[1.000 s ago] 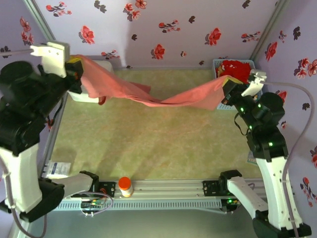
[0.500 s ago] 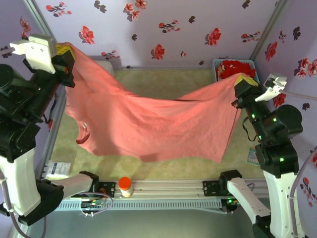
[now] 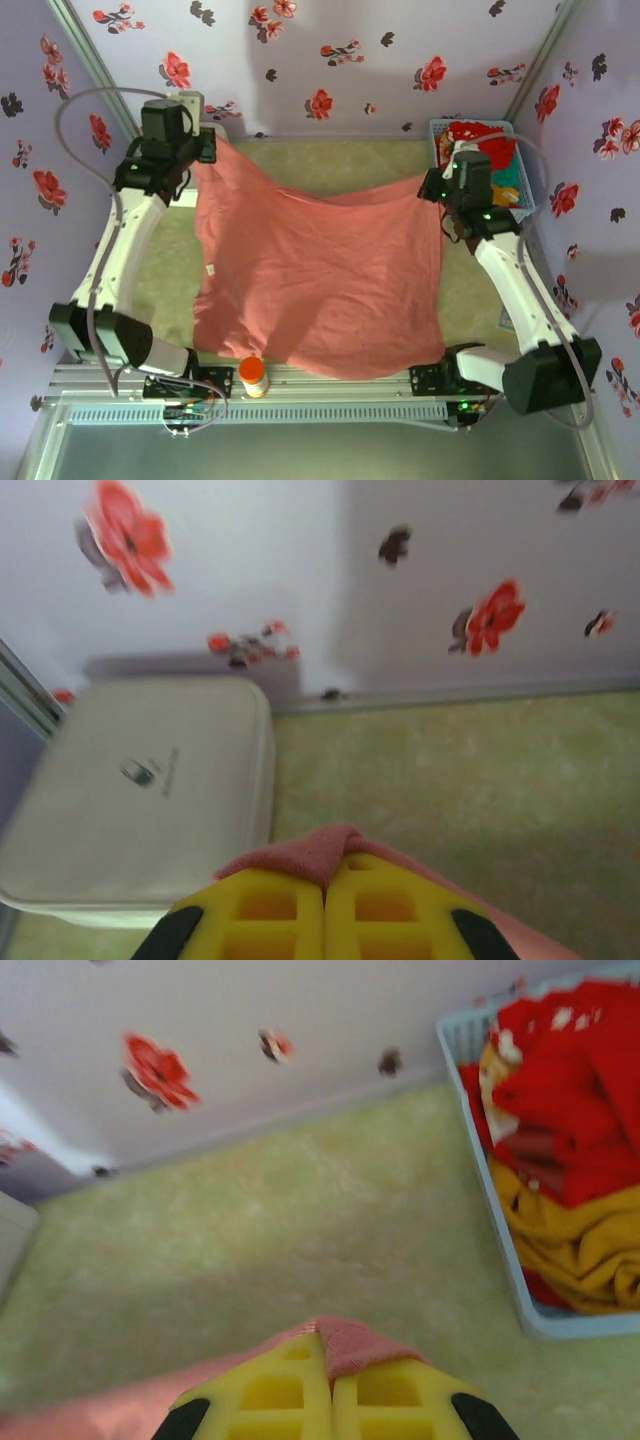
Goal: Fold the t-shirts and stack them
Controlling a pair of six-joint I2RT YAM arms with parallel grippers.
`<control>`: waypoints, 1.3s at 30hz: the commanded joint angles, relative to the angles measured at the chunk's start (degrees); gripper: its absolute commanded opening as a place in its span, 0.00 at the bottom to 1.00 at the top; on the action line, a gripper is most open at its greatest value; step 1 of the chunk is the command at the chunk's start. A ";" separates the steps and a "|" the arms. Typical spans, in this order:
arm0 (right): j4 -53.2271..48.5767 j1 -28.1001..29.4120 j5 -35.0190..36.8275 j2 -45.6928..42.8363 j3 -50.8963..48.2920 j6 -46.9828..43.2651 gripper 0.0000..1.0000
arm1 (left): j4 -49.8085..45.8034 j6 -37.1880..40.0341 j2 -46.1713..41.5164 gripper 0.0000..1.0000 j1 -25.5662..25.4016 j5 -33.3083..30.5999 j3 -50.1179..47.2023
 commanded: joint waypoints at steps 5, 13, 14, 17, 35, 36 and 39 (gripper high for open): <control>9.39 -4.45 -1.46 14.74 3.95 3.30 0.00 | 9.62 -6.02 12.20 0.00 1.87 5.28 2.64; 6.15 -7.04 -8.06 26.52 12.14 5.73 0.00 | 3.61 -7.18 20.84 0.00 2.10 6.36 10.23; 5.78 -7.18 -8.19 26.90 12.04 5.70 0.00 | 3.55 -7.46 20.43 0.00 2.16 6.34 9.48; 3.83 -7.65 -8.17 27.69 11.96 5.87 0.00 | 2.41 -9.14 18.98 0.00 2.34 6.24 6.77; -6.14 -9.42 -7.23 27.03 4.08 5.18 0.00 | -16.16 -20.61 8.81 0.00 2.65 9.66 -7.38; -6.48 -9.47 -7.23 27.15 3.90 5.21 0.00 | -16.82 -20.95 8.15 0.00 2.62 9.71 -7.89; -7.39 -9.51 -7.23 27.59 3.54 5.21 0.00 | -18.28 -22.24 6.09 0.00 2.66 10.56 -9.46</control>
